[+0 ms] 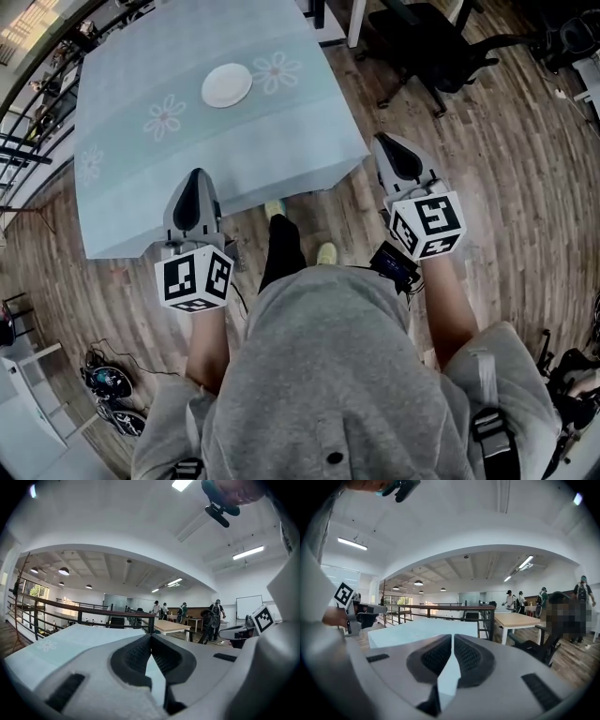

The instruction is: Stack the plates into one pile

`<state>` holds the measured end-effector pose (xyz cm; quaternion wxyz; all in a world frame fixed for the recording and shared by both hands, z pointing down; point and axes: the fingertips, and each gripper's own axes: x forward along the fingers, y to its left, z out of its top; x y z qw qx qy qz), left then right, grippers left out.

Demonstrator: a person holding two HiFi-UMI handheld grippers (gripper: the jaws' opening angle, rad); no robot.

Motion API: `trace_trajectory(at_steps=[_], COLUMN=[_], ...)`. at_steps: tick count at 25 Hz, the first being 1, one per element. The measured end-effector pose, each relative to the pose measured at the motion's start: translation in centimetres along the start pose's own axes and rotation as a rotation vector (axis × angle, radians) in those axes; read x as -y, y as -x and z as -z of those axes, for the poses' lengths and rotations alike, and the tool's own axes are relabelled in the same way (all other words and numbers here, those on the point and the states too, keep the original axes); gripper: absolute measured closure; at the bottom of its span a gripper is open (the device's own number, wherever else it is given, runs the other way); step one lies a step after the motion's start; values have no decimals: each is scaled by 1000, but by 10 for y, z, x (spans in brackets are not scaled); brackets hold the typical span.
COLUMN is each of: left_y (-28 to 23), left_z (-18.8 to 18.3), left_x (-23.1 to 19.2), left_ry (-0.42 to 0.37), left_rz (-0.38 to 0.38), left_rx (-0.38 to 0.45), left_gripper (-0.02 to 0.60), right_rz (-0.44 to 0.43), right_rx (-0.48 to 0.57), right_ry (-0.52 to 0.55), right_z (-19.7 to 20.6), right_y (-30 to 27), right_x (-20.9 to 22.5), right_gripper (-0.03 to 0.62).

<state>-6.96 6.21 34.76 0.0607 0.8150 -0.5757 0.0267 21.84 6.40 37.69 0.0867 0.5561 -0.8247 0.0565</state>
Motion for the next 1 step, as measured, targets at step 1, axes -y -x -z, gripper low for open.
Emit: trace_trajectory(at_steps=[1], left_y=[6], left_z=[-1], left_x=[1], left_ry=[1], left_rz=[-1], left_rx=[1], left_gripper=[563], right_rz=[-2], right_rx=[3], right_ry=[1], right_z=[-1], right_y=[4], right_x=[-3], right_gripper=[557])
